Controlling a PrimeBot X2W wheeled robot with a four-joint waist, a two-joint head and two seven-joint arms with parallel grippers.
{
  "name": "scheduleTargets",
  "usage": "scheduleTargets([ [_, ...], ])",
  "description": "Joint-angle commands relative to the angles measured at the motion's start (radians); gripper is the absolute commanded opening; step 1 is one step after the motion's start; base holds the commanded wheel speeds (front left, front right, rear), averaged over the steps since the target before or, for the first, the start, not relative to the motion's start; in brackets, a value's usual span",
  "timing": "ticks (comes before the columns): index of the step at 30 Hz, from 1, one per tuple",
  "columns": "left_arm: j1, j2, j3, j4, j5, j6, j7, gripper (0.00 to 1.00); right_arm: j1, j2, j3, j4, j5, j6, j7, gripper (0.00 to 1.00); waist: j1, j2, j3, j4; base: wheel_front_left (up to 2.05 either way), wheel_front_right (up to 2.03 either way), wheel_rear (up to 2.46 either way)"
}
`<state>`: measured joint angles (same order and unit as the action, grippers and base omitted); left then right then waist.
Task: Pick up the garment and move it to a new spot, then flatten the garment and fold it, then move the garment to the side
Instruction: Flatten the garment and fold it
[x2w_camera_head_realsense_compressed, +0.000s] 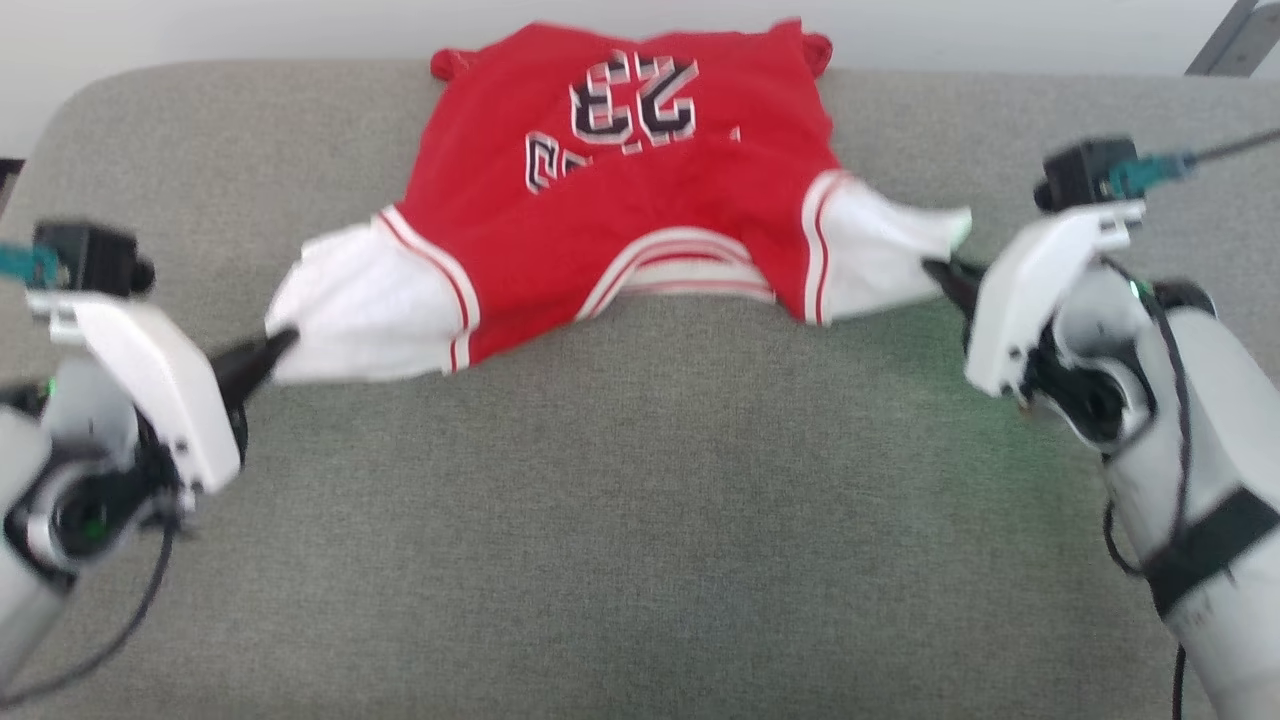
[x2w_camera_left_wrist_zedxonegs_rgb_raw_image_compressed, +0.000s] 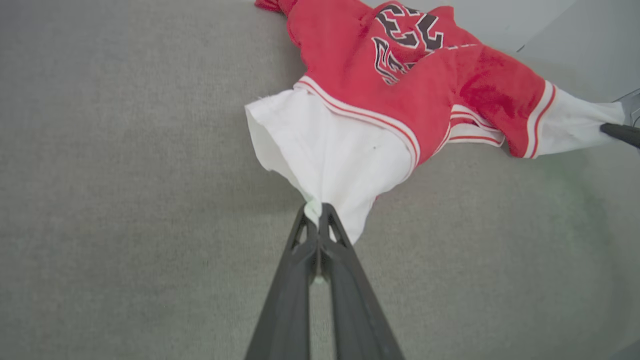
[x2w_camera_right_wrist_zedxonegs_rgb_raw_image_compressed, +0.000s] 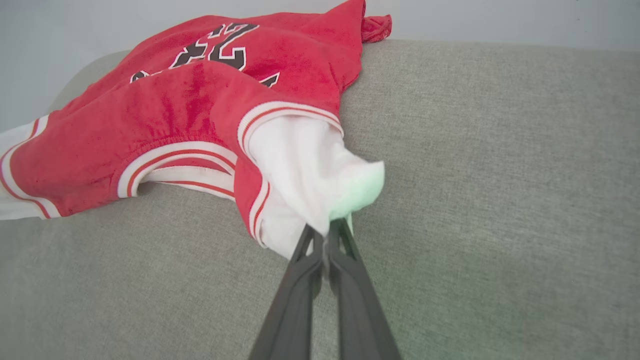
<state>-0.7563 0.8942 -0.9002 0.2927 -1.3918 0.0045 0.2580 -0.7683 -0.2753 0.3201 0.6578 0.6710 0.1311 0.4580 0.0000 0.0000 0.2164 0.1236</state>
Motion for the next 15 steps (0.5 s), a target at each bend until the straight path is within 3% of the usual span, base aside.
scheduleTargets([
  [1, 0.042, 0.026, 0.004, -0.042, -0.018, 0.023, -0.01, 0.0, 0.046, -0.014, -0.017, -0.045, 0.01, -0.001, 0.031, 0.0, 0.0, 0.0, -0.017, -0.002, 0.0, 0.0, 0.0],
  [7, 0.221, 0.147, 0.008, -0.278, -0.081, 0.145, -0.066, 0.0, 0.275, -0.051, -0.121, -0.315, -0.004, -0.001, 0.259, 0.0, 0.0, 0.0, -0.048, -0.004, 0.0, 0.0, 0.0],
  [15, 0.419, 0.269, -0.008, -0.507, -0.164, 0.277, -0.127, 0.0, 0.57, -0.02, -0.261, -0.686, -0.049, -0.001, 0.598, 0.0, 0.0, 0.0, -0.063, -0.005, 0.0, 0.0, 0.0],
])
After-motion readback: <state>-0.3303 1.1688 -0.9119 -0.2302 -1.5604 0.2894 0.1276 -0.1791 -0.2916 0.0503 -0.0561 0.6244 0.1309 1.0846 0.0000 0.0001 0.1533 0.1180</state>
